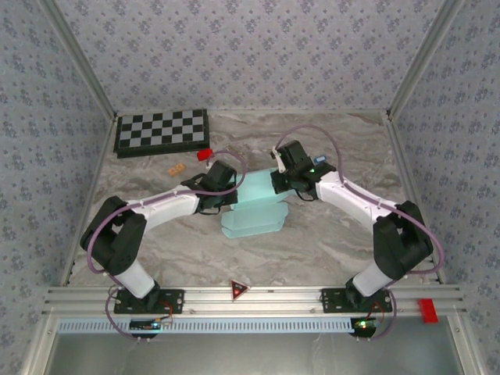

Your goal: Fold the paper box

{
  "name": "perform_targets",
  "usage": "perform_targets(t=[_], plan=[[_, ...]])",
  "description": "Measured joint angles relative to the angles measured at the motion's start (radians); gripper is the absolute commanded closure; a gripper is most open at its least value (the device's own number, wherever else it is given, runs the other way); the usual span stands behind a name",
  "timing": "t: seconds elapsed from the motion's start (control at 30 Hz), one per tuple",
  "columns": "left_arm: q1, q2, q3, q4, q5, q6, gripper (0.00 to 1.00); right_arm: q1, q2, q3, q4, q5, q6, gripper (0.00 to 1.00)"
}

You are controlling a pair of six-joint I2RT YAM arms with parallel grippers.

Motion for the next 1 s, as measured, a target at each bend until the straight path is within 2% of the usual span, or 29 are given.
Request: perform_targets(t=[0.27, 0.5, 0.67, 1.0], plan=[[0.0, 0.0, 0.0, 0.027, 0.013, -0.035, 1.0, -0.014, 0.0, -0.018, 0.086, -0.119, 0.047, 0.95], [0.0, 0.0, 0.0, 0.033, 0.015, -0.046, 1.0, -0.027, -0.007, -0.026, 0.105, -0.141, 0.06, 0.95], [0.0, 0.0, 0.0, 0.04, 0.013, -0.043, 1.0, -0.026, -0.033, -0.026, 0.077, -0.091, 0.06, 0.95], [0.0, -0.024, 0.0, 0.08, -0.011, 0.004, 1.0, 0.004, -0.056, -0.014, -0.084, 0.097, 0.057, 0.96]])
